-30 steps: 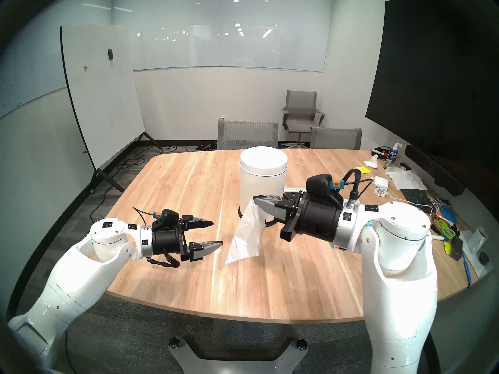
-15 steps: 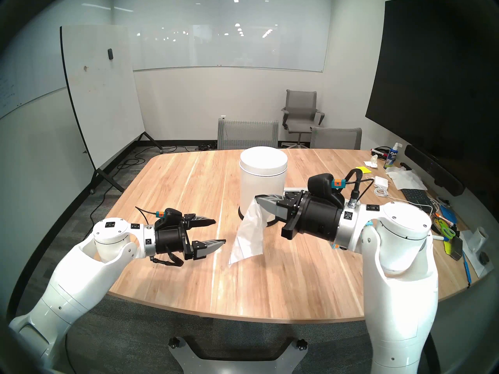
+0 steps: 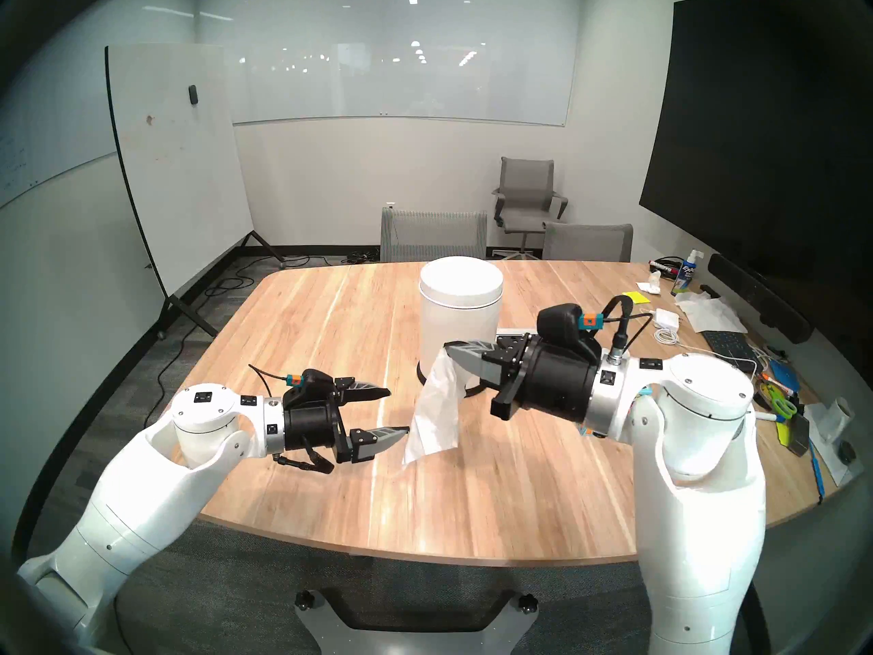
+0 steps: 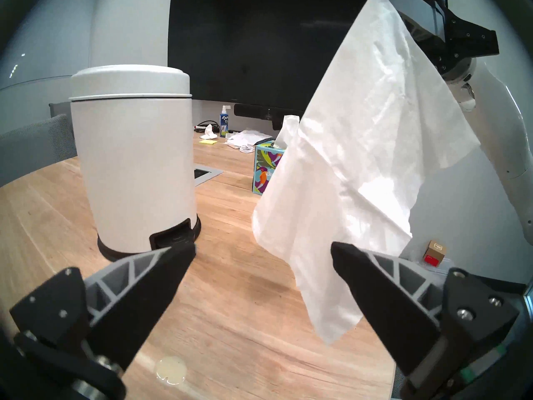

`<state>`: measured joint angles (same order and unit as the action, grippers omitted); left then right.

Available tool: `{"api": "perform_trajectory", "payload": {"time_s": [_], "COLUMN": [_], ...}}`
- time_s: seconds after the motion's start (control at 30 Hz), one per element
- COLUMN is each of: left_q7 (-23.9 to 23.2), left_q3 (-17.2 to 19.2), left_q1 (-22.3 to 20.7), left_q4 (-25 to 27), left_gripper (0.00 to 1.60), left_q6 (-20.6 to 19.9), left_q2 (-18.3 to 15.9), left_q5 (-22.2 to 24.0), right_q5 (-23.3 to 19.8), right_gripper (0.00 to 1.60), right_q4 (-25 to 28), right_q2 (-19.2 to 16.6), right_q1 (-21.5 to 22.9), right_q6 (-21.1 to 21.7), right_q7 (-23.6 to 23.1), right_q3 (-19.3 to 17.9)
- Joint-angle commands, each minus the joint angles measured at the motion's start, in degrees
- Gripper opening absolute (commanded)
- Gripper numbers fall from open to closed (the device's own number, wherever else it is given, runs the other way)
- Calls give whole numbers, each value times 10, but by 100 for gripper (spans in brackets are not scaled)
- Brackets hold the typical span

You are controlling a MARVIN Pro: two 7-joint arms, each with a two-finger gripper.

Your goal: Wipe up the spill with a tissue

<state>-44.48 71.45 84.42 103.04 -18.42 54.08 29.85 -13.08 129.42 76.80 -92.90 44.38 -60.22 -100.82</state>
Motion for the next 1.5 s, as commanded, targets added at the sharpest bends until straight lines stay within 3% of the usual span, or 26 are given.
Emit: {"api": "perform_trajectory", "payload": {"time_s": [0.0,0.47,1.47], "left_q7": [11,41,90], "left_q3": [17,-7,-79], "left_q1": [-2,1,-19], "left_q4": [38,99,104], "left_gripper": [160,160,160], "left_q6": [-23,-70,-86], "left_q2": [0,18,53], "left_q5": [14,13,6], "right_q5": [-6,-7,-9], "right_gripper": [0,0,0], "right_q4": [9,9,9], "right_q2": [-2,-3,-4], "right_q1": [2,1,1], "right_q6": [-2,-2,-2], "right_q7": [-8,-7,-6], "right_q3": [1,1,1]}}
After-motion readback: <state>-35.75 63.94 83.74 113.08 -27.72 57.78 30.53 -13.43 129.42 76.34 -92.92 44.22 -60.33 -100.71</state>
